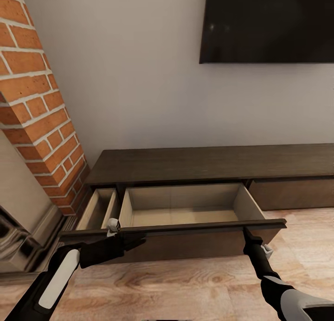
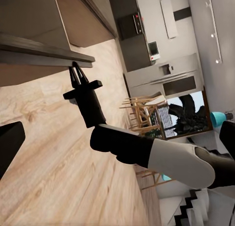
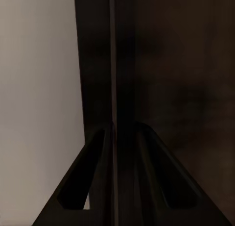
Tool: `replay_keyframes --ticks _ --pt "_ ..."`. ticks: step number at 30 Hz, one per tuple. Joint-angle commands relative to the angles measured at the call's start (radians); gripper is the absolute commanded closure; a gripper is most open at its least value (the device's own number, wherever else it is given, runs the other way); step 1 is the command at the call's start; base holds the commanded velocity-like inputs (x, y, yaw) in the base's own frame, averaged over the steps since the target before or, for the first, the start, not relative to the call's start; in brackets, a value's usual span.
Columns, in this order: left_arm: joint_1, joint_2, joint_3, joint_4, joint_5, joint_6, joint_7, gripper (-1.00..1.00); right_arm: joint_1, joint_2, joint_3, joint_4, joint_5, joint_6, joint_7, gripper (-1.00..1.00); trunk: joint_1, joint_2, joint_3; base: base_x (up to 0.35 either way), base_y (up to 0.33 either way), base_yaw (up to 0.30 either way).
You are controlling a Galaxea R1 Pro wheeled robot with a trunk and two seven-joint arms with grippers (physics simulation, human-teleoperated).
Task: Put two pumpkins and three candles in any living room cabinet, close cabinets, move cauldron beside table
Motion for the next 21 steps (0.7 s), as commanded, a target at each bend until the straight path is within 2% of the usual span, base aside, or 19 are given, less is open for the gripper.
replay_keyframes --ticks 1,10,11,16,21 --pt "-0.001 0.001 -0.001 0.000 0.001 0.004 -0.002 -1.00 0.035 0.000 0.051 0.002 -0.001 0.018 0.019 1.00 0.000 -0.001 -0.001 0.000 0.000 0.000" --pt "-0.001 0.000 -0.001 0.001 0.000 0.004 -0.001 -1.00 0.035 0.000 0.052 0.002 0.003 0.021 0.017 1.00 0.000 -0.001 -0.001 0.000 0.000 0.000" --pt "-0.001 -0.001 -0.001 0.001 -0.001 0.004 -0.001 -1.00 0.035 0.000 0.053 0.002 0.004 0.023 0.016 -1.00 0.000 -0.001 -0.001 0.000 0.000 0.000" --pt "-0.001 -0.007 -0.024 0.002 -0.006 0.001 0.004 -1.00 0.037 -0.006 0.059 0.003 0.009 0.021 0.015 -1.00 0.000 -0.001 -0.001 0.000 0.000 0.000" --pt "-0.001 -0.009 -0.028 0.002 -0.007 0.001 0.006 -1.00 0.047 -0.015 0.060 0.004 0.010 0.023 0.018 -1.00 0.000 -0.001 -0.001 0.000 0.000 0.000"
